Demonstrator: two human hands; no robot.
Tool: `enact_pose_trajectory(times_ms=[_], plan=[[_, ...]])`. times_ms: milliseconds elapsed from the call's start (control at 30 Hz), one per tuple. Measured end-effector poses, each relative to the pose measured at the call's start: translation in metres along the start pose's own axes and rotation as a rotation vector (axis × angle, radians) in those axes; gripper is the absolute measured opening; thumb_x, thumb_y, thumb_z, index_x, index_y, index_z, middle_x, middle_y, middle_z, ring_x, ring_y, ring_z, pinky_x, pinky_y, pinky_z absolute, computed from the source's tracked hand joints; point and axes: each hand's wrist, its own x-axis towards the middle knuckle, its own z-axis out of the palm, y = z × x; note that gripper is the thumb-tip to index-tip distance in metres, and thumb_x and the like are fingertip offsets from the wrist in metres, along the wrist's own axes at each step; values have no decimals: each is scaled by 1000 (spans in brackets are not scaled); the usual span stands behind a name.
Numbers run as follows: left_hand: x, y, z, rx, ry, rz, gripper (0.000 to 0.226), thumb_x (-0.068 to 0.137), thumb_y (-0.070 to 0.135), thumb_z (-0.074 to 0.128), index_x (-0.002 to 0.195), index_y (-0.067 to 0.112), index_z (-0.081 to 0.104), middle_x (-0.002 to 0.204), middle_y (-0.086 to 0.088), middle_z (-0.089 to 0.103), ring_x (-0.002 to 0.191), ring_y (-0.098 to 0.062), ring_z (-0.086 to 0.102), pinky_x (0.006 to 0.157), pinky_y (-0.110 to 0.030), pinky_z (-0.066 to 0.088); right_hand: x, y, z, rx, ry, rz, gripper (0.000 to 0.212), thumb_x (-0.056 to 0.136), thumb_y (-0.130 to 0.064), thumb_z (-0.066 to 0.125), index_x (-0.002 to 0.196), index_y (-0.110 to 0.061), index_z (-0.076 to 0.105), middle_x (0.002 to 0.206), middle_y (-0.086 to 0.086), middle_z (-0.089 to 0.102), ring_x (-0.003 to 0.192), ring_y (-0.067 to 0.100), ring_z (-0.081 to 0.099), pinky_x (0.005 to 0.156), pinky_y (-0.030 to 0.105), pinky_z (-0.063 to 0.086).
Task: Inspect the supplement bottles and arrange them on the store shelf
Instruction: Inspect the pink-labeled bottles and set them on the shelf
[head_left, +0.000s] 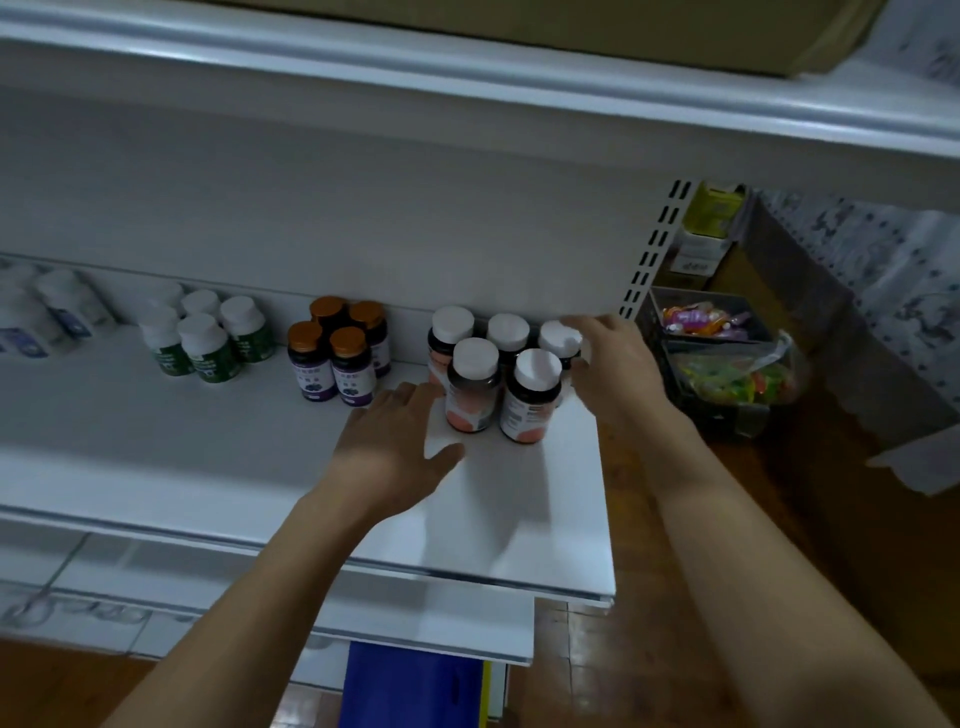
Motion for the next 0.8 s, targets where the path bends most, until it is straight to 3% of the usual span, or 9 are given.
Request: enact_pose_trajectory(times_ms=[100,167,267,367,533,633,800], plan=[[-1,10,0,9,-2,-12,69,91,54,55,148,26,28,146,0,39,134,-22,36,104,-35,33,16,10,-5,-150,-137,-59,66,92,-7,57,149,-30,34,142,9,43,128,30,42,99,40,45],[-2,17,2,2,-6,-9,68,91,54,55,148,26,29,143,0,42,132,-22,38,104,-36,35,25,11,-3,-286,-182,-107,71,92,-9,57,151,-33,26,139,12,44,121,32,49,90,40,49],[-5,24,5,-5,-10,-10,67,90,53,56,146,24,32,139,0,46,128,-21,42,102,-36,38,35,14,5,-438,-188,-168,70,95,-15,55,152,-36,20,125,13,53,104,32,60,71,37,47],[-7,32,9,5,-2,1,65,89,53,57,143,24,36,135,0,49,125,-21,44,98,-35,39,41,17,10,-475,-205,-206,69,96,-12,50,152,-36,19,120,13,57,100,32,62,67,36,45],[-12,45,17,30,-14,8,69,90,55,55,145,20,33,132,-2,51,120,-23,46,95,-35,40,38,22,8,-422,-188,-185,64,91,-7,58,146,-28,32,126,13,54,102,33,62,68,37,47],[-17,53,22,24,-32,6,70,90,58,52,145,20,33,131,-3,51,119,-24,47,93,-35,40,23,31,3,-334,-148,-116,59,87,-14,68,138,-23,41,127,10,52,104,31,60,68,32,44],[-29,67,30,-53,-24,40,84,74,71,33,137,17,46,122,-9,60,110,-30,55,89,-41,47,-20,52,-15,69,-154,63,66,75,-26,82,132,-23,50,128,7,50,111,30,54,81,32,44]])
